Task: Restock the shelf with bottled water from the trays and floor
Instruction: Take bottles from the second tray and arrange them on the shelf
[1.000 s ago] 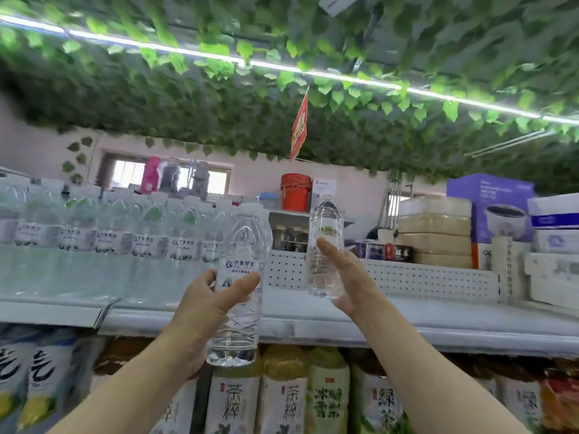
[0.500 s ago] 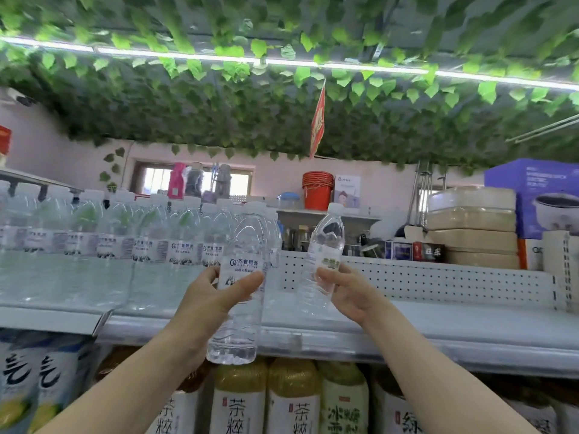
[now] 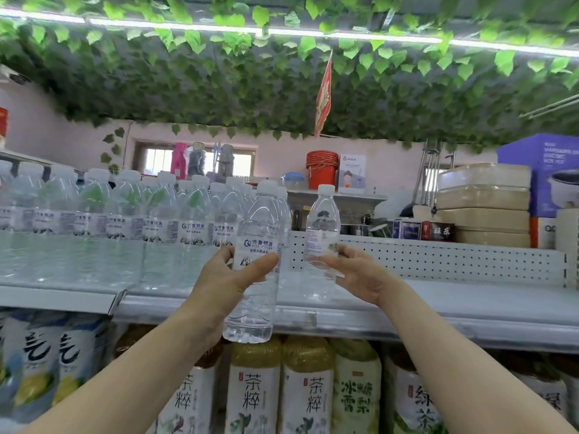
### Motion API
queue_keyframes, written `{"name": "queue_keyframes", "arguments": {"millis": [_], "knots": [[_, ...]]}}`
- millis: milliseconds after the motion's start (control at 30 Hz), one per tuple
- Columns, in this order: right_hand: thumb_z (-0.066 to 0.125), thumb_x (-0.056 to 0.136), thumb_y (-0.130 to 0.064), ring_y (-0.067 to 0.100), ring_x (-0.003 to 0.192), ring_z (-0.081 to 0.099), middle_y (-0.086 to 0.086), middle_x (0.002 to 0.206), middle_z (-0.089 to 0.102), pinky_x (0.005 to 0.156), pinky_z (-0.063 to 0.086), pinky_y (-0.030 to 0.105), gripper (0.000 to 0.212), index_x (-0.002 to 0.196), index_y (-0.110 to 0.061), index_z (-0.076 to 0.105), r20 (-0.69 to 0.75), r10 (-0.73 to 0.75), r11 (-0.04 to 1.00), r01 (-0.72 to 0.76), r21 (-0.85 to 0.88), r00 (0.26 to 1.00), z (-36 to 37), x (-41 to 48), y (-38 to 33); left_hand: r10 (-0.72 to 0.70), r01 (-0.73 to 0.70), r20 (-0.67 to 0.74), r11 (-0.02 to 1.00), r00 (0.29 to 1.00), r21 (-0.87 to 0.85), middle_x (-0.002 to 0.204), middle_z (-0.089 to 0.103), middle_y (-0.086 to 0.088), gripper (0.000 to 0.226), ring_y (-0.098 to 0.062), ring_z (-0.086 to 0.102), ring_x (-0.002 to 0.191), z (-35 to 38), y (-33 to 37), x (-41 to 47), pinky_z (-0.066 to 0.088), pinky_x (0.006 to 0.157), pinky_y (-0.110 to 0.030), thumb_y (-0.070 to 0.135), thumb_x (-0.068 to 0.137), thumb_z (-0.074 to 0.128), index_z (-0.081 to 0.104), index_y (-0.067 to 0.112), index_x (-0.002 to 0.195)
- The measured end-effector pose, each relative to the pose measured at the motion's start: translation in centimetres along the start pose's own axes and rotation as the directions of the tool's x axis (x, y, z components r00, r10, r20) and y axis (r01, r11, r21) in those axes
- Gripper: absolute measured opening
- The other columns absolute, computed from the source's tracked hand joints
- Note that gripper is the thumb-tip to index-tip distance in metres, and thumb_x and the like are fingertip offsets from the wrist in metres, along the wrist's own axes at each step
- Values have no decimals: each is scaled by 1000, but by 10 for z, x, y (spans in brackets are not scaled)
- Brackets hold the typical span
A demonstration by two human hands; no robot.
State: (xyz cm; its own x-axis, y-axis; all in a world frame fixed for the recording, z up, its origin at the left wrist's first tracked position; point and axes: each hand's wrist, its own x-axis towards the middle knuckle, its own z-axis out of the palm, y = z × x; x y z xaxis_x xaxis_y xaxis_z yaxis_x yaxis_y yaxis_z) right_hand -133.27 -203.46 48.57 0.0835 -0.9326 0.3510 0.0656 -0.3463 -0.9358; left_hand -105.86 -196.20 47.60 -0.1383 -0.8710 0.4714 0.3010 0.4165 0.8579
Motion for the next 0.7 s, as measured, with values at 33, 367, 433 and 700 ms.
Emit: {"name": "queue_keyframes", "arguments": {"millis": [33,367,433,700], "knots": [[81,78,-4,29,123,63,12,126,69,106,46,46,60,133,-5,57,-65,-10,1000,8,-22,998,1,0,1,-1,1,-3,1000,1000,7,136,46,7,95,1,48,84,-1,1,-2,28,96,-32,34,79,77,24,15,156],[81,84,-23,18,115,64,0,120,71,102,46,40,45,123,-17,61,-210,-103,929,19,-370,972,15,-3,4,-6,5,36,1000,999,26,83,50,21,36,9,47,74,-3,6,-11,33,92,-33,26,82,76,42,36,82],[77,86,-15,21,119,62,2,123,70,107,42,47,44,126,-19,59,-169,-46,933,-18,-358,985,12,-4,3,-15,15,34,1000,999,24,84,54,20,35,6,51,76,-5,4,-11,36,89,-34,29,78,78,44,35,85],[92,49,-62,14,100,70,-10,106,75,90,57,40,78,115,-31,64,-270,-148,785,-53,-617,951,23,2,9,-23,23,16,1000,1000,11,81,50,20,37,10,49,67,-2,-1,-13,39,77,-25,26,81,77,41,36,81]]}}
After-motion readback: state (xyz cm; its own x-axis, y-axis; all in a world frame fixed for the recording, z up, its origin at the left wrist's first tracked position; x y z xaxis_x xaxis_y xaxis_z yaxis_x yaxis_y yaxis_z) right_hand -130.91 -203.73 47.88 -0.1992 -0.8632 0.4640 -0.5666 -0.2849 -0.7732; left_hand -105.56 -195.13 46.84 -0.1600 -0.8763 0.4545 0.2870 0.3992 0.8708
